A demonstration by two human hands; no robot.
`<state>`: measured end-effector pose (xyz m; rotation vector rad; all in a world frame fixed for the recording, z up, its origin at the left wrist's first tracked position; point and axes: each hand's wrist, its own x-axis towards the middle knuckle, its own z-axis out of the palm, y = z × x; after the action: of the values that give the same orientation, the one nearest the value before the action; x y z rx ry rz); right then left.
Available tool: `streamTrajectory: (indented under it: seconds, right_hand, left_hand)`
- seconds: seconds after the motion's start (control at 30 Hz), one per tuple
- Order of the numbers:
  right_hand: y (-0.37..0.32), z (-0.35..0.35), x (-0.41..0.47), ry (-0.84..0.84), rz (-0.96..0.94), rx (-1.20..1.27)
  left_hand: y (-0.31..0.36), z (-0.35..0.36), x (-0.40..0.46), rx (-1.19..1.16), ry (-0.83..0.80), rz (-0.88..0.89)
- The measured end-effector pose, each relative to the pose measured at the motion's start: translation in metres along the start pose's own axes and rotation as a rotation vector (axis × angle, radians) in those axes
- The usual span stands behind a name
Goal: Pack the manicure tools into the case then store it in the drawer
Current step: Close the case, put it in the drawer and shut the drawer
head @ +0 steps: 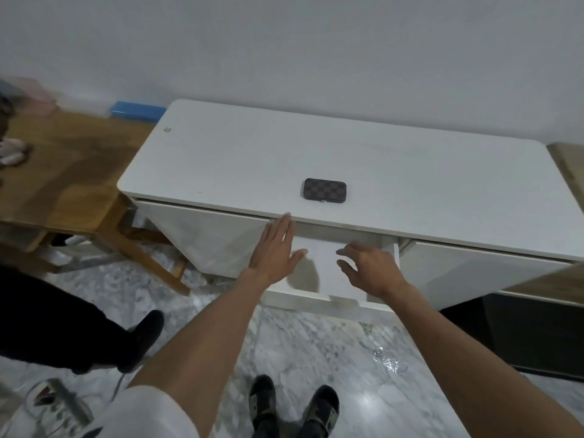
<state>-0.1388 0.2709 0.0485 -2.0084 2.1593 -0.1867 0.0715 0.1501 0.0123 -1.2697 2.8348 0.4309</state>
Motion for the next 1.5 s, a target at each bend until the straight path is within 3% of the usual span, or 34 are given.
streamTrajectory:
  seconds: [0.2, 0.4, 0.73, 1.07, 1.33, 1.5]
  right_hand:
    - [0.012, -0.017, 0.06, 0.108, -0.006, 0.043]
    - [0.027, -0.012, 0.112, 0.028, 0.019, -0.001]
    - [0.021, -0.002, 0.158, -0.053, -0.031, -0.046]
    - [0.014, -0.013, 0.138, -0.088, -0.015, 0.017]
    - [0.008, 0.001, 0.072, -0.08, -0.244, 0.007]
    - [0.016, 0.032, 0.04, -0.186, -0.244, -0.013]
  left_hand:
    - [-0.02, -0.024, 0.056, 0.134, -0.051, 0.012]
    - [-0.045, -0.016, 0.091, 0.171, -0.114, 0.07]
    - [-0.053, -0.007, 0.095, 0.15, -0.037, 0.114]
    - [-0.049, -0.011, 0.091, 0.17, -0.03, 0.108]
    - [-0.048, -0.013, 0.088, 0.207, -0.013, 0.116]
    - [-0.046, -0.013, 0.087, 0.209, -0.018, 0.106]
